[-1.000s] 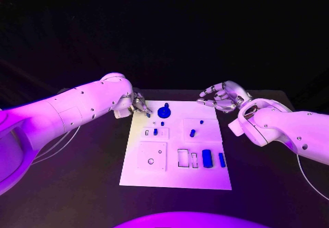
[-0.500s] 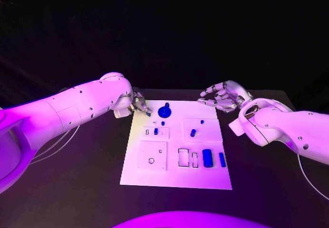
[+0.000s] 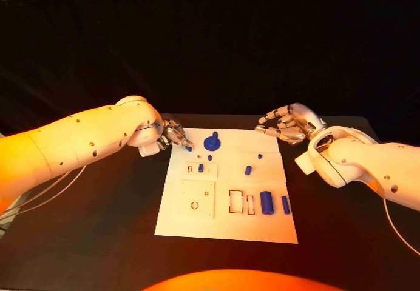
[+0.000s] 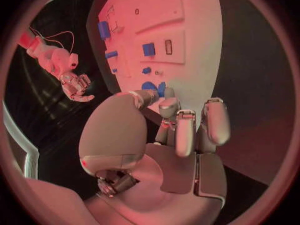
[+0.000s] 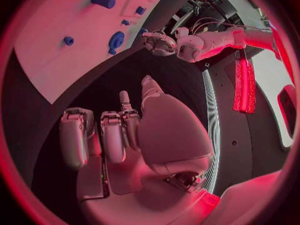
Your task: Assemble the parts on the task board
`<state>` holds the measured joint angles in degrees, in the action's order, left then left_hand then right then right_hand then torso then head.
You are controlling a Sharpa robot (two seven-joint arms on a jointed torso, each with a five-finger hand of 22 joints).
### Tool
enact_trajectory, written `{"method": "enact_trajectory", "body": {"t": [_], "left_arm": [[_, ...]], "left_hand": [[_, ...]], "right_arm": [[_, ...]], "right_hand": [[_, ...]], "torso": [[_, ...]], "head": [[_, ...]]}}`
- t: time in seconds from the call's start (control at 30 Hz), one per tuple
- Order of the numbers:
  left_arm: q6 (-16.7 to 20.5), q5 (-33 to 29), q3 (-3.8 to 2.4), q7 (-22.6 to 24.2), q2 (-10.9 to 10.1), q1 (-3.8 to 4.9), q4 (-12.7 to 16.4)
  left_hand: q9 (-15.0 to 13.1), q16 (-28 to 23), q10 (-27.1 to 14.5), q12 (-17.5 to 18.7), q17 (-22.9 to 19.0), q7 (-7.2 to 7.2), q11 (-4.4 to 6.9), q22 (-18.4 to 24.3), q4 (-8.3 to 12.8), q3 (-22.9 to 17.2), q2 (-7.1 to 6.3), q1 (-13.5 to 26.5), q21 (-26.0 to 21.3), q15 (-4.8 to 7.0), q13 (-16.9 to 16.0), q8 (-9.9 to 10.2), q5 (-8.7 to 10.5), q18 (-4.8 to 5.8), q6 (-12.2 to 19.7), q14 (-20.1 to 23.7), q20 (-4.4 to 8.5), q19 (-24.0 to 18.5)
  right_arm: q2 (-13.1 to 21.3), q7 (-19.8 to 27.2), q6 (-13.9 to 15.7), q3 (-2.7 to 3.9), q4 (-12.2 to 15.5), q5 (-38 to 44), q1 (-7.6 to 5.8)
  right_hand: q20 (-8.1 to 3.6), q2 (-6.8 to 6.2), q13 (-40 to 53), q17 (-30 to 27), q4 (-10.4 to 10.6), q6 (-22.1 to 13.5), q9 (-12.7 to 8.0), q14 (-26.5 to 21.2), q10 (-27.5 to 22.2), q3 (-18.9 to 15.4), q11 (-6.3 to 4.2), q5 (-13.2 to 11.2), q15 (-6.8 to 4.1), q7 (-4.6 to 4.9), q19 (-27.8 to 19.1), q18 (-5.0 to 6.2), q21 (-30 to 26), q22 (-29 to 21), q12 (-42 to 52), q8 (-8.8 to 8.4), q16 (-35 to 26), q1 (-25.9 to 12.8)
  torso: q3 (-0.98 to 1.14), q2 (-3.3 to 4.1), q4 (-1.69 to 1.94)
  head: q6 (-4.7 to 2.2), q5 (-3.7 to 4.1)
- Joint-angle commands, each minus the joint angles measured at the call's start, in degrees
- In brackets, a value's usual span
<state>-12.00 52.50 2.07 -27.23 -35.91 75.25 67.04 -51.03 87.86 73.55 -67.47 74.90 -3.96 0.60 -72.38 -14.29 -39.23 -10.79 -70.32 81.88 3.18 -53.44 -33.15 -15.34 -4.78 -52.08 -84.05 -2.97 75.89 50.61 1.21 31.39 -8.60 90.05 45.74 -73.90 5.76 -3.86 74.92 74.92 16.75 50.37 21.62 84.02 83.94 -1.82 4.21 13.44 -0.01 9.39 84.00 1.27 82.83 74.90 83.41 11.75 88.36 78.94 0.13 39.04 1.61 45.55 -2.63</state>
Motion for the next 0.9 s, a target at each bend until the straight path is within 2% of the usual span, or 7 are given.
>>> {"method": "enact_trajectory", "body": {"t": [0.03,0.17,0.4,0.67,0.9], "left_arm": [[3.2,-2.1,0.00,1.3,-1.7,0.02,3.4],[4.4,-0.7,0.05,2.0,-3.7,-0.12,6.8],[6.1,3.6,0.32,3.1,-6.2,-1.00,11.7],[6.1,8.0,0.95,3.3,-7.1,-1.70,14.5],[6.7,10.9,1.34,2.6,-7.2,-2.54,15.0]], "left_hand": [[-0.4,0.4,0.7,-0.4,11.0,0.26,0.04,-0.5,10.7,-11.1,-0.31,0.8,0.3,0.57,-0.3,-0.4,-0.67,0.66,-0.7,-4.8,0.02,0.6],[-0.4,0.5,1.2,-0.5,11.3,0.39,0.17,-1.0,11.3,-11.6,-0.76,1.3,0.6,0.68,-0.6,-0.3,-1.54,0.77,-1.2,-4.9,0.14,1.0],[-0.4,0.6,1.5,-0.7,11.5,0.46,0.24,-1.4,11.5,-11.8,-0.94,1.6,0.8,0.74,-1.0,-0.3,-1.90,0.86,-1.4,-5.0,0.18,1.3],[-0.4,0.6,1.7,-0.9,11.5,0.54,0.31,-1.7,11.7,-12.0,-1.11,1.7,1.0,0.78,-1.2,-0.3,-2.03,0.94,-1.6,-5.0,0.21,1.6],[-0.4,0.6,1.8,-0.8,11.6,0.57,0.34,-2.1,11.8,-12.2,-1.11,1.7,1.1,0.80,-1.1,-0.3,-2.01,1.02,-1.7,-5.0,0.23,1.9]], "right_arm": [[0.1,0.3,-0.8,-0.01,0.0,0.2,0.05],[0.2,0.3,-0.8,-0.03,0.0,0.2,0.16],[0.3,0.3,-0.8,-0.05,-0.1,0.2,0.38],[0.4,0.3,-0.8,-0.06,-0.1,0.1,0.55],[0.5,0.3,-0.8,-0.07,-0.1,0.1,0.63]], "right_hand": [[0.36,0.28,8.8,9.6,-0.2,-0.3,-0.1,4.7,-0.1,-0.2,0.21,0.4,0.17,-0.23,2.3,0.62,-0.3,10.0,-0.1,0.20,-0.4,0.1],[0.36,0.28,8.8,9.6,-0.2,-0.3,-0.1,4.7,-0.1,-0.2,0.21,0.4,0.17,-0.23,2.3,0.62,-0.3,10.0,-0.1,0.20,-0.4,0.1],[0.36,0.27,8.8,9.6,-0.2,-0.3,-0.1,4.7,-0.1,-0.2,0.21,0.5,0.17,-0.23,2.2,0.62,-0.3,10.0,-0.1,0.21,-0.4,0.1],[0.36,0.27,8.8,9.6,-0.2,-0.3,-0.1,4.7,-0.1,-0.2,0.21,0.5,0.17,-0.23,2.2,0.62,-0.3,10.0,-0.1,0.21,-0.4,0.1],[0.36,0.26,8.8,9.6,-0.2,-0.3,-0.1,4.7,-0.1,-0.2,0.21,0.7,0.17,-0.23,2.3,0.62,-0.3,10.0,-0.1,0.22,-0.4,0.1]], "torso": [[-0.02,-0.02,0.11],[-0.04,-0.03,0.15],[-0.01,-0.05,0.08],[-0.05,0.06,0.00],[-0.01,0.12,0.00]], "head": [[0.10,-0.15],[0.15,-0.18],[0.22,-0.52],[0.35,-0.72],[0.44,-0.64]]}}
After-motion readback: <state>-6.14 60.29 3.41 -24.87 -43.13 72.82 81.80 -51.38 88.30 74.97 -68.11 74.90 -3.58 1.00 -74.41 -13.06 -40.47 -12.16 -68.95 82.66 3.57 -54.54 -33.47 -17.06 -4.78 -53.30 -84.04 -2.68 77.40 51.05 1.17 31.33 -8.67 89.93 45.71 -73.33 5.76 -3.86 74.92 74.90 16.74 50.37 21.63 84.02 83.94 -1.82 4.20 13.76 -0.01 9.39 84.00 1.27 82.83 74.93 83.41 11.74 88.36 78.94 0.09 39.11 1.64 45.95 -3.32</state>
